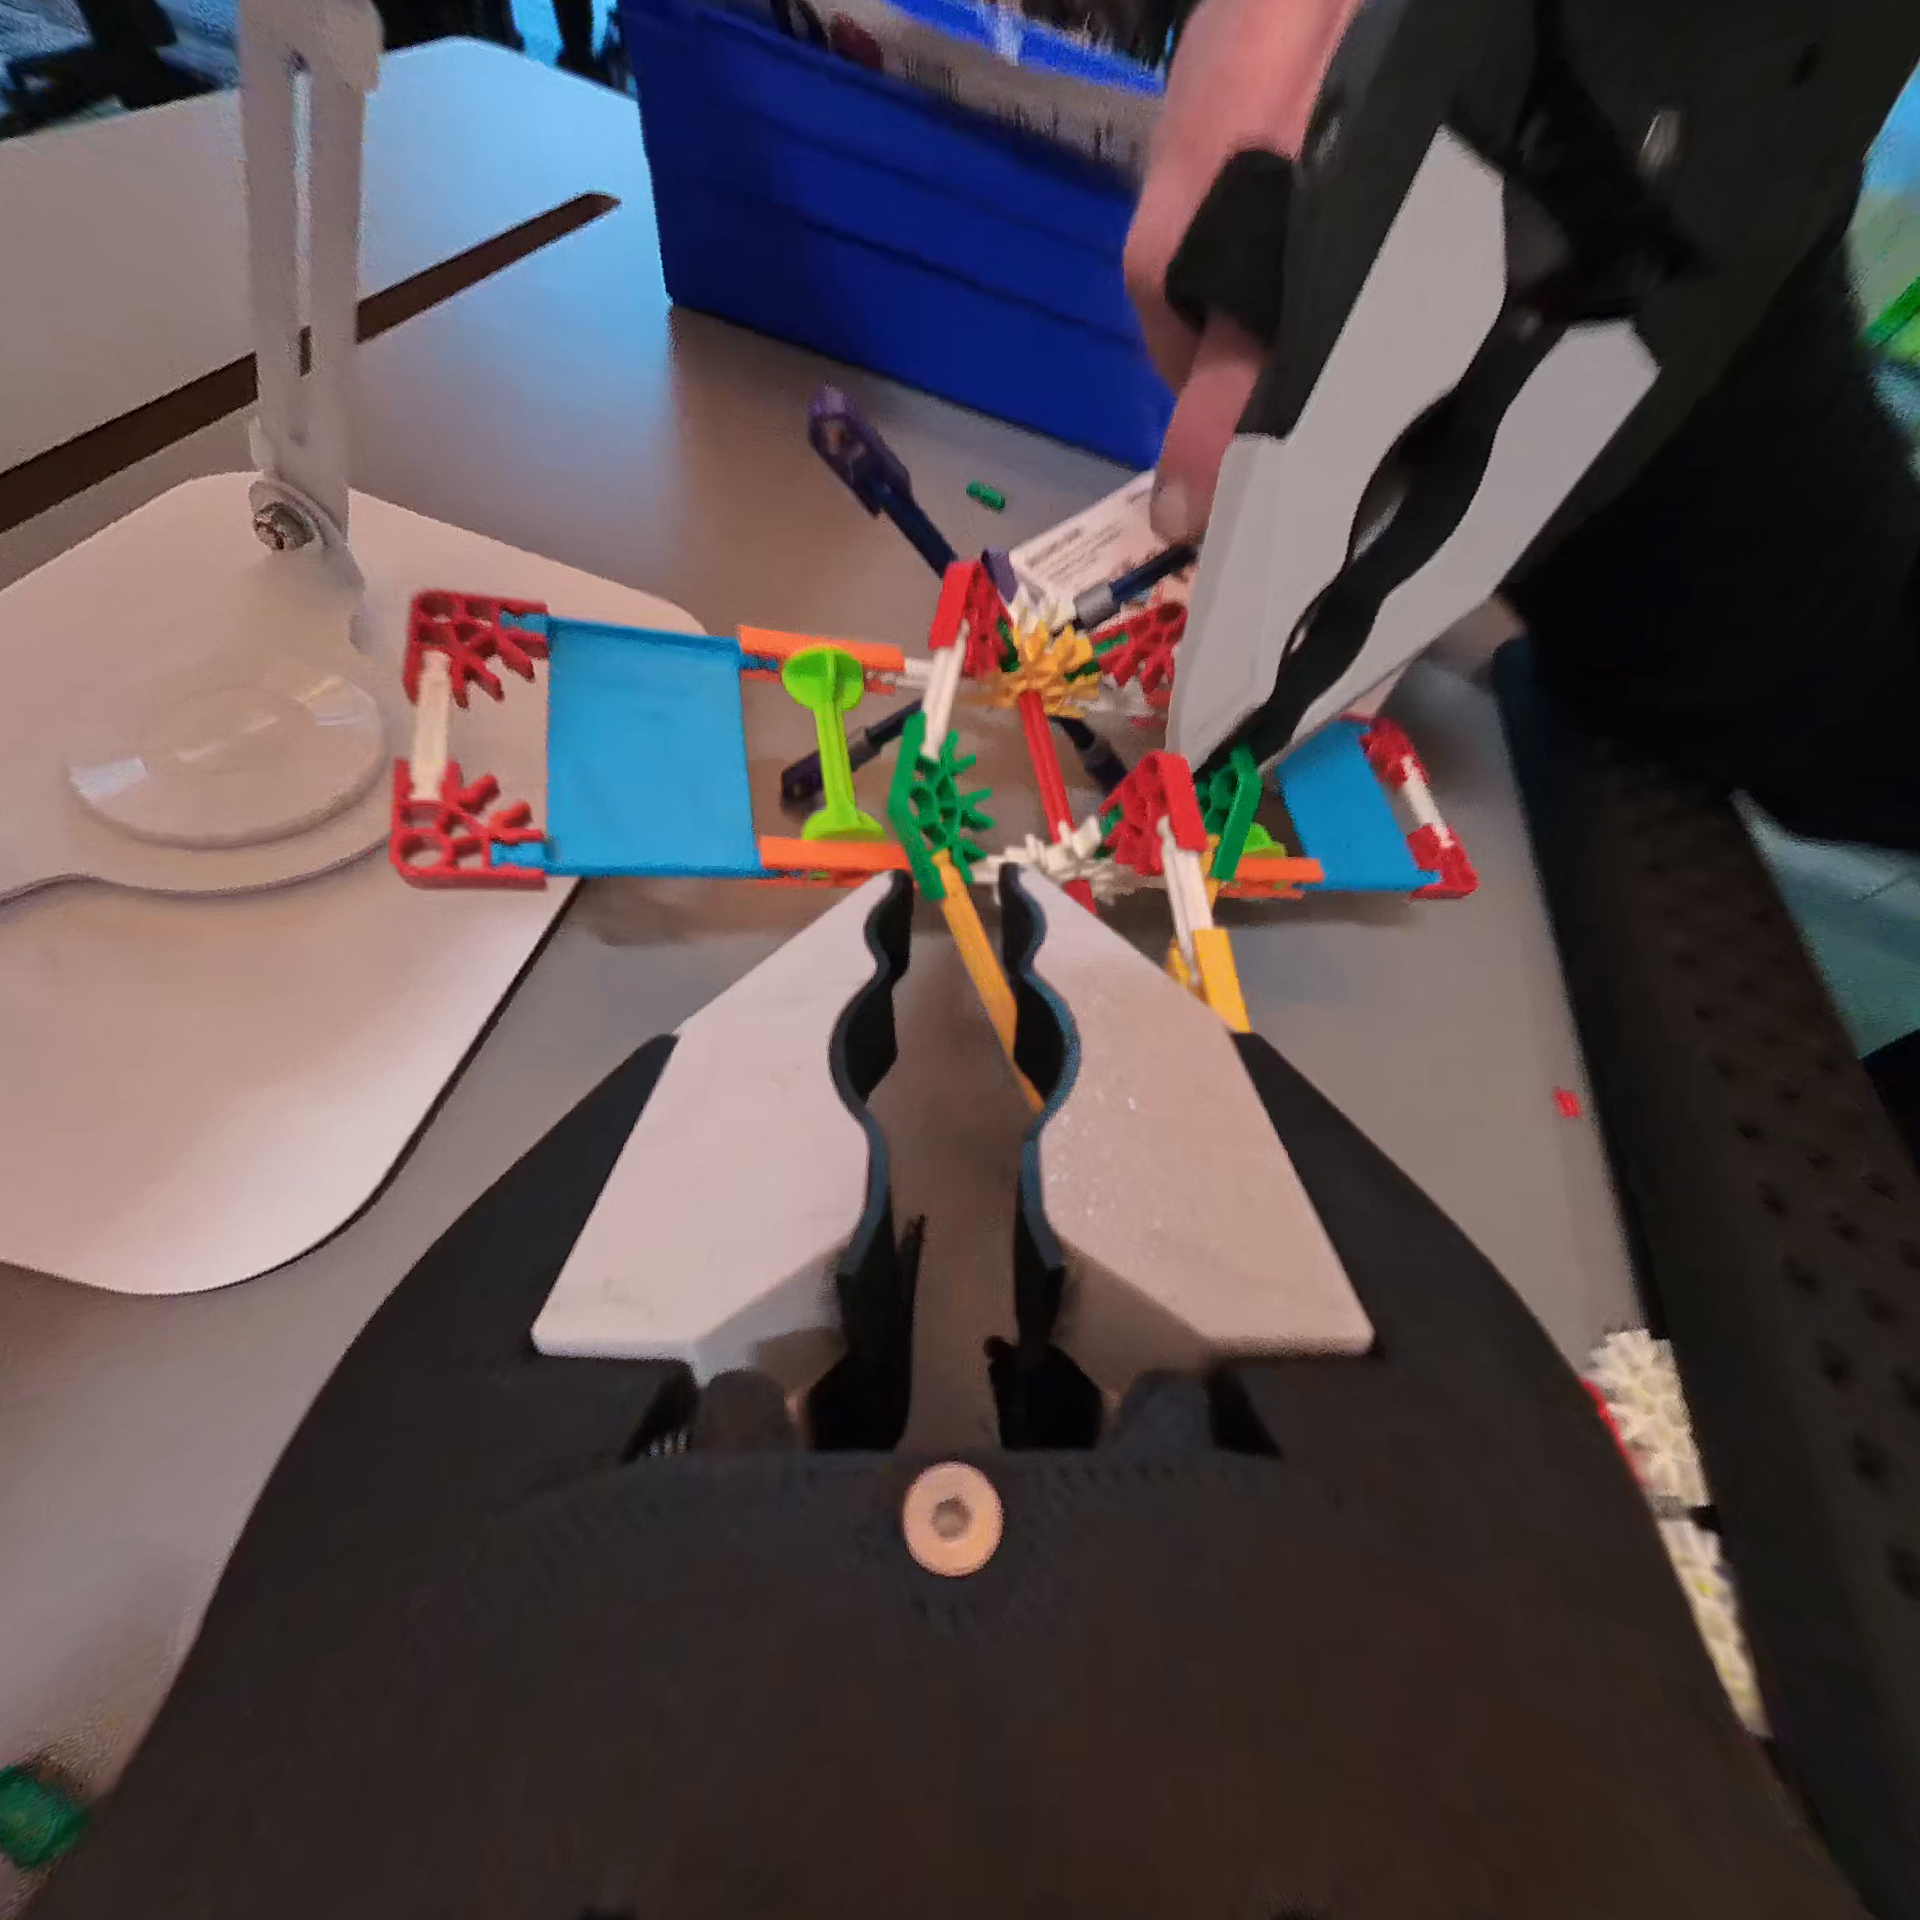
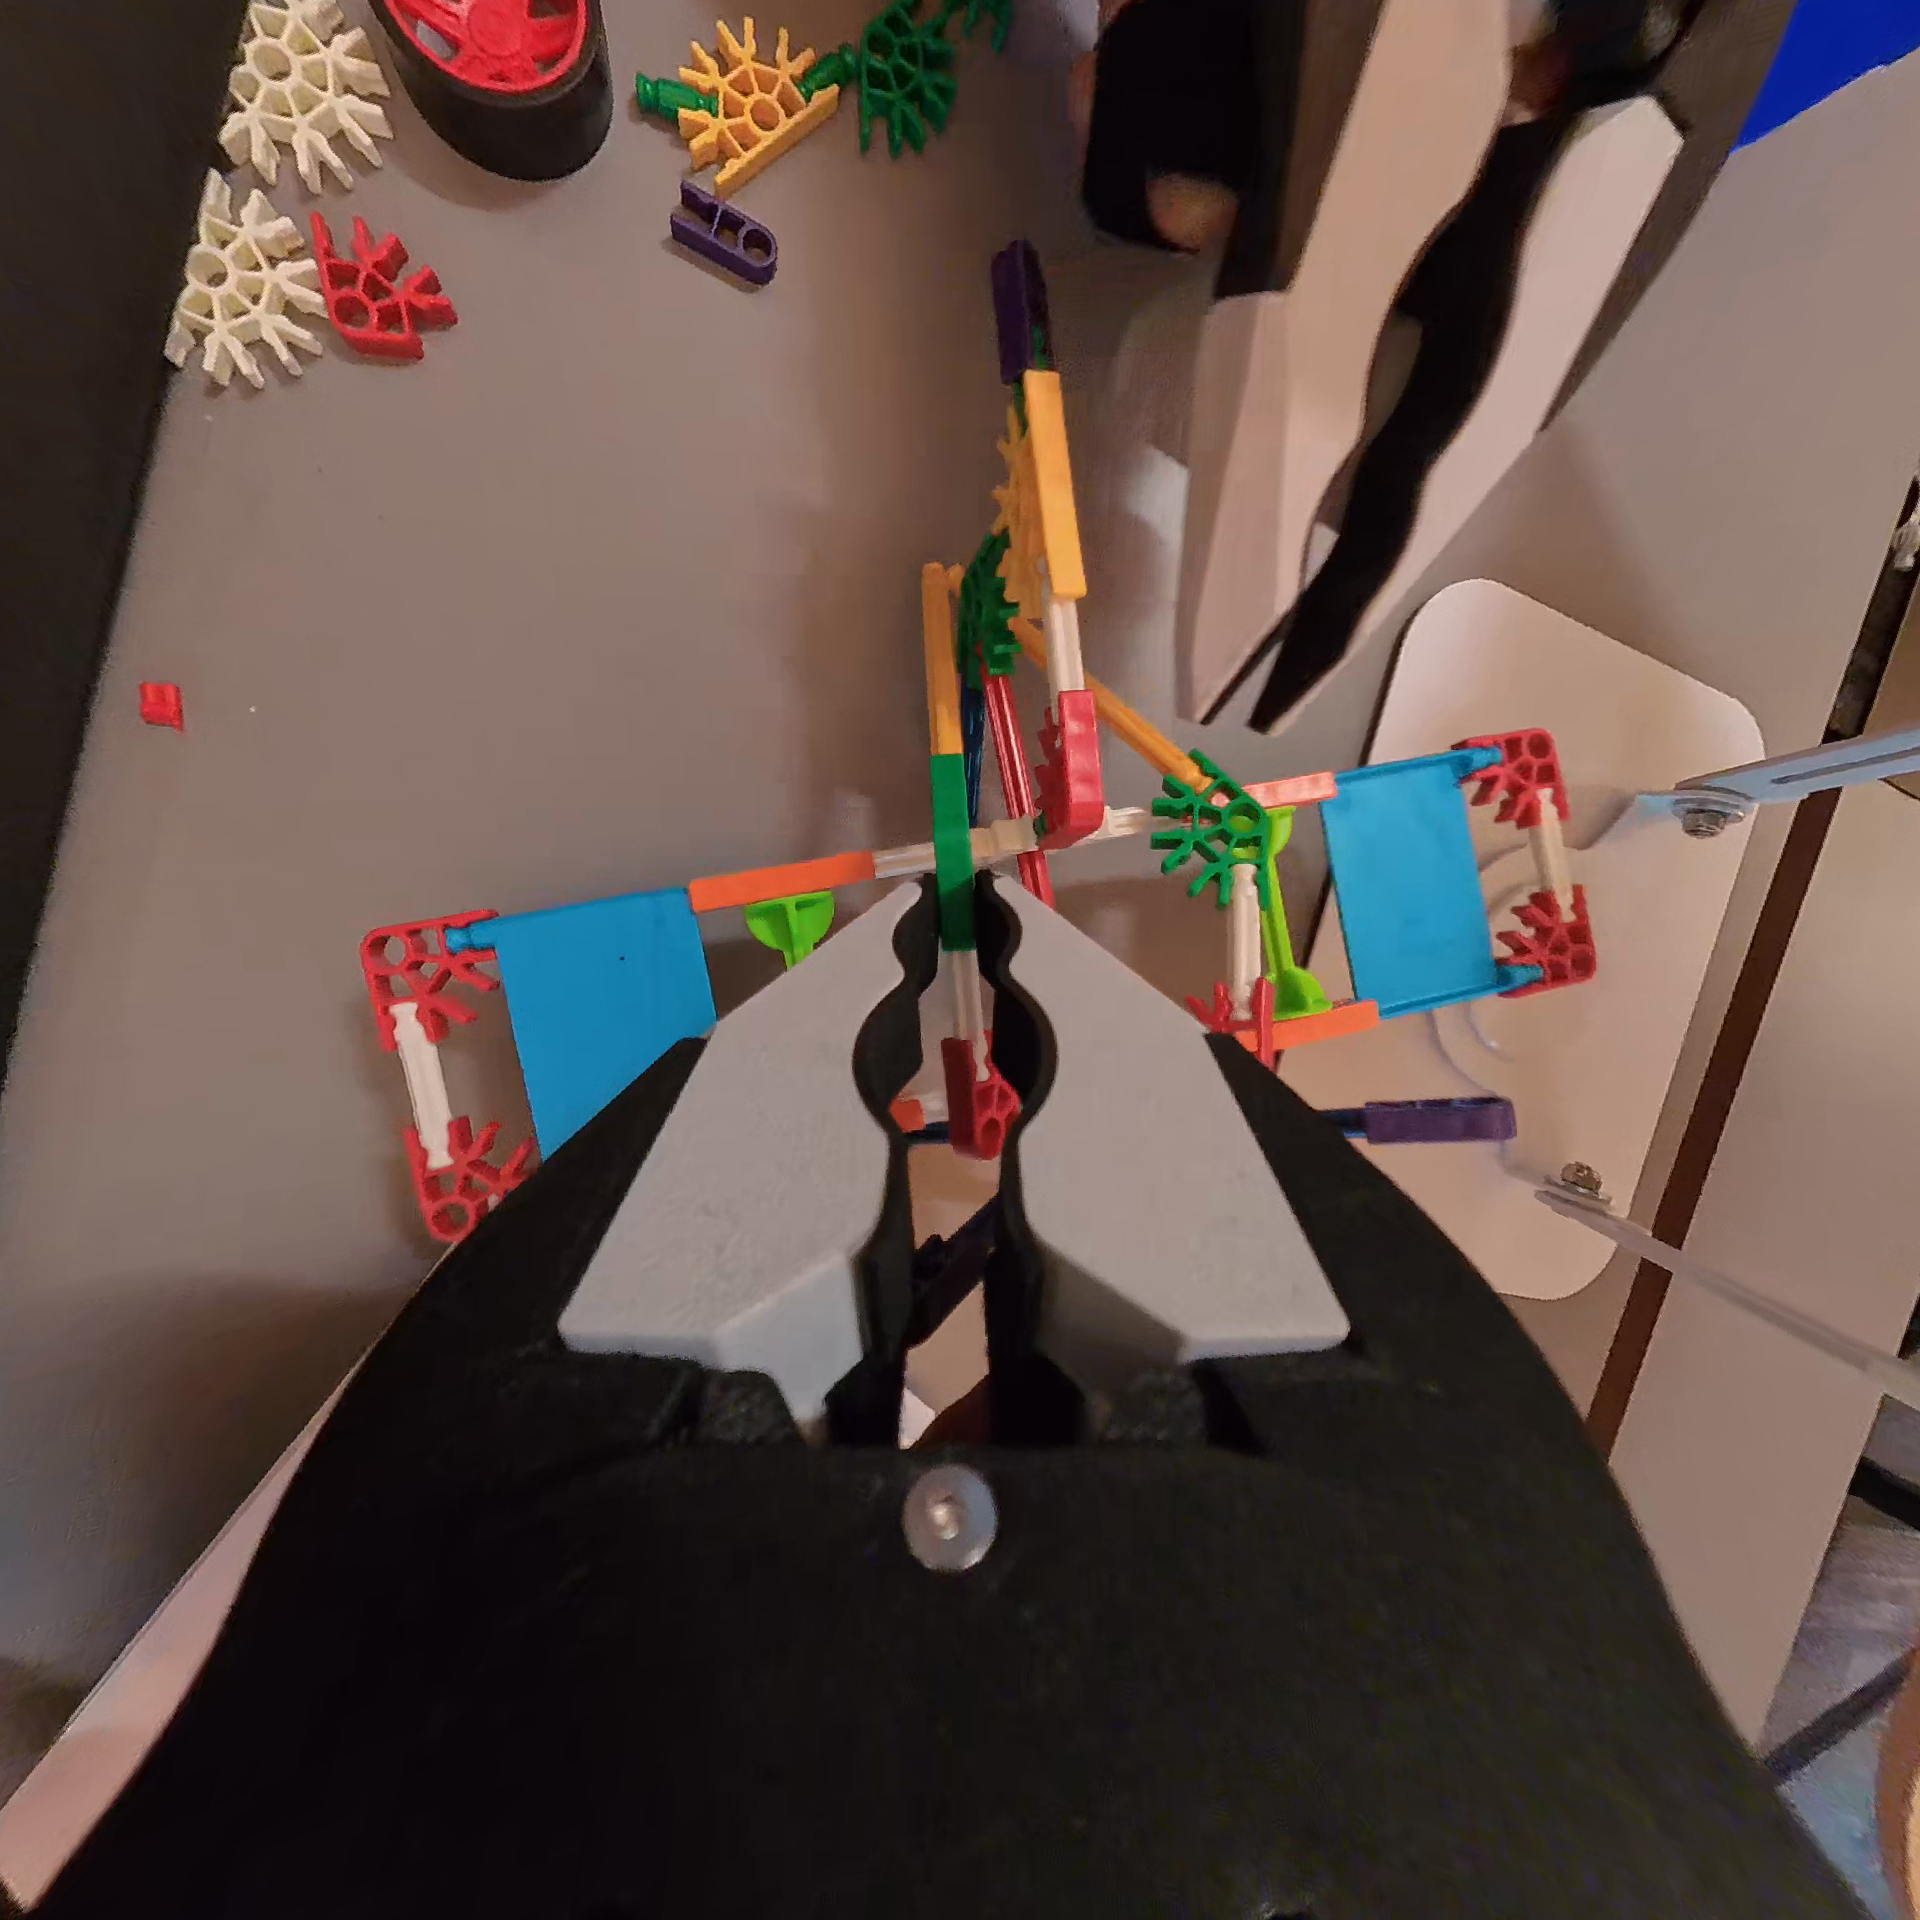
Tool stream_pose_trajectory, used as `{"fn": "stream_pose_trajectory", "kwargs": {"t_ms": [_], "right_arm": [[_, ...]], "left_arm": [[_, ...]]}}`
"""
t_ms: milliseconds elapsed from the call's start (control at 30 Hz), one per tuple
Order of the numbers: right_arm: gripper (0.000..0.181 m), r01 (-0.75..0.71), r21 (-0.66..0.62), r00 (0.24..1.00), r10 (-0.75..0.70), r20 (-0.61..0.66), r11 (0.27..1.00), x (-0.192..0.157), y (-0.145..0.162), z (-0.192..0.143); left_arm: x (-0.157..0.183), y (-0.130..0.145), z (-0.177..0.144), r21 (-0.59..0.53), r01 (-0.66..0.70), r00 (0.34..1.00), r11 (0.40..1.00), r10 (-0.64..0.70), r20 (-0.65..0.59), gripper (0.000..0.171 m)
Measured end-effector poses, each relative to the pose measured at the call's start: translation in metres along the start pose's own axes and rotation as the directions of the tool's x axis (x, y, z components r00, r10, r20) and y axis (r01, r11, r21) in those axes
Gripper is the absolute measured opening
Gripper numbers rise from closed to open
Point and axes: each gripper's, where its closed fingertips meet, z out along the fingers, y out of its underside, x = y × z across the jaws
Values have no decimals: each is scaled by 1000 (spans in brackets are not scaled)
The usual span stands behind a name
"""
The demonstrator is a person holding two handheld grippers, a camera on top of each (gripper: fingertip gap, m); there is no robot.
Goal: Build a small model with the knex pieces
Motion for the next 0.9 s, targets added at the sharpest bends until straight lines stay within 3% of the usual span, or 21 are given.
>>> {"fn": "stream_pose_trajectory", "kwargs": {"t_ms": [233, 433, 900], "right_arm": [[4, 68, 1, 998, -68, 1, 998, -8, -11, 2], [4, 58, -13, 998, -57, 6, 998, -9, -7, 3], [4, 8, 9, 996, -8, 85, 1000, -15, -7, 7]], "left_arm": [[9, 19, 9, -93, 42, 997, 995, -47, -60, 10], [8, 14, 6, -73, 17, 998, 997, -21, -54, 8], [7, 12, 5, -146, -248, 961, 958, 262, 85, 8]]}}
